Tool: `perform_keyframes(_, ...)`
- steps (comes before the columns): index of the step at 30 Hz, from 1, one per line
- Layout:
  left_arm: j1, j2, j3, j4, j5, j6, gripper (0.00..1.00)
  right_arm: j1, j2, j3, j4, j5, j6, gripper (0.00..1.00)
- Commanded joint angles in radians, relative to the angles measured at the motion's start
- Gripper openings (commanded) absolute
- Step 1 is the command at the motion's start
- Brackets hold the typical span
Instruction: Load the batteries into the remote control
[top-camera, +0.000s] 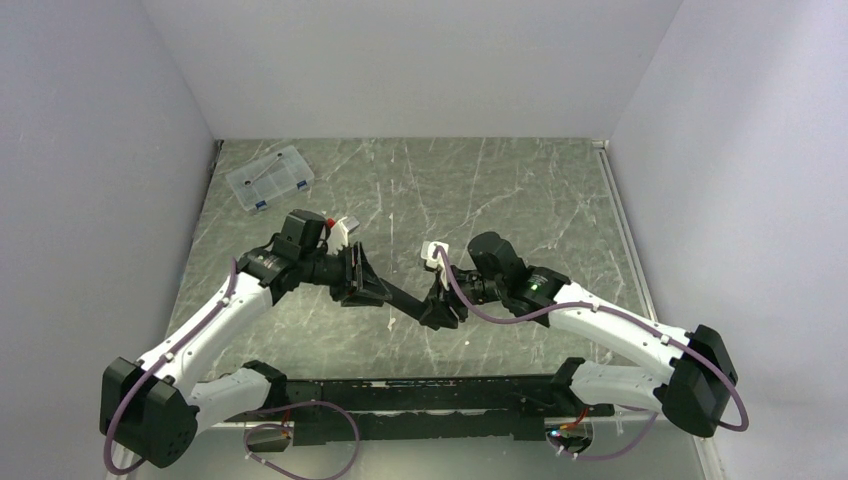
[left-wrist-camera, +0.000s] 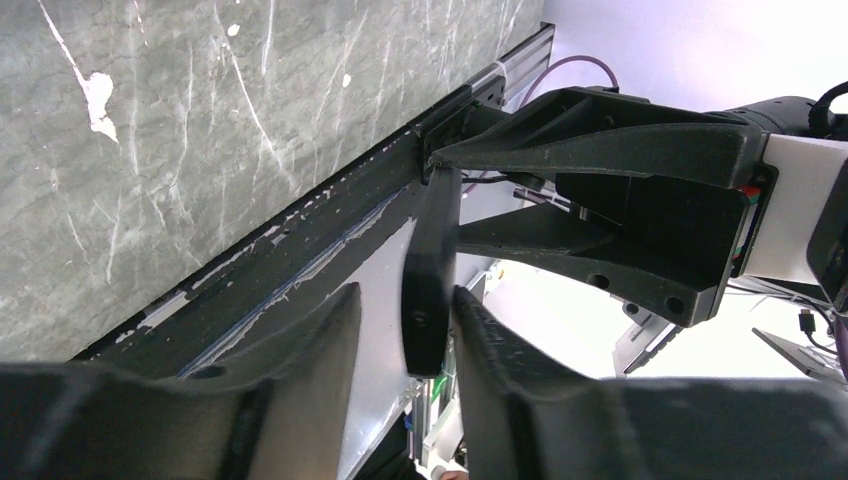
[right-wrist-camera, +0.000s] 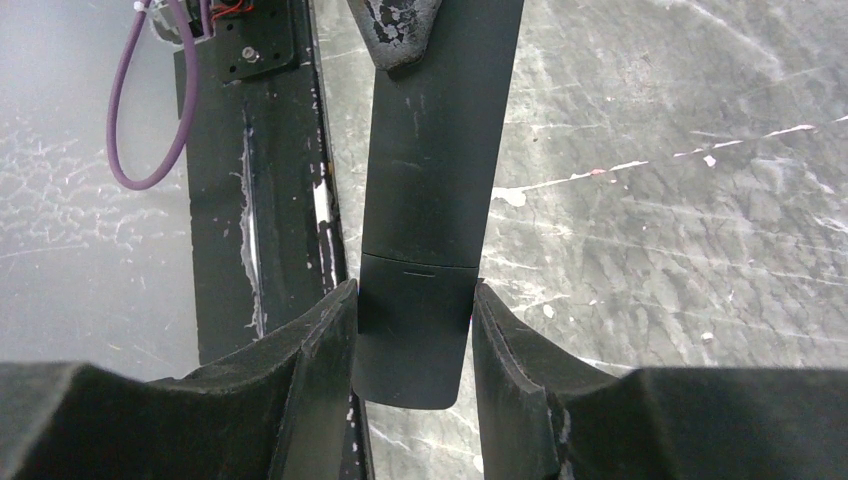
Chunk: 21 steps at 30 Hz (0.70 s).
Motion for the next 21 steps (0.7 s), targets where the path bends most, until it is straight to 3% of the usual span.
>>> perform_keyframes(1,-0.001,-0.012,-0.015,0.056,0.03,-0.026,0.39,0.008,-0.027,-0.009,0.038,0.018,0.0,0.12)
perform_keyframes(11,-0.001,0.002,-0.05,0.152,0.073,-0.084,0.09,0.02,-0.054,-0.017,0.023,0.023,-0.027,0.14)
perform_keyframes(15,-0.001,0.004,-0.06,0.174,0.076,-0.108,0.0,0.022,-0.069,-0.018,0.024,0.063,-0.03,0.25)
perform_keyframes(21,-0.001,0.006,-0.084,0.211,0.079,-0.155,0.0,0.022,-0.116,-0.027,0.018,0.135,-0.053,0.44)
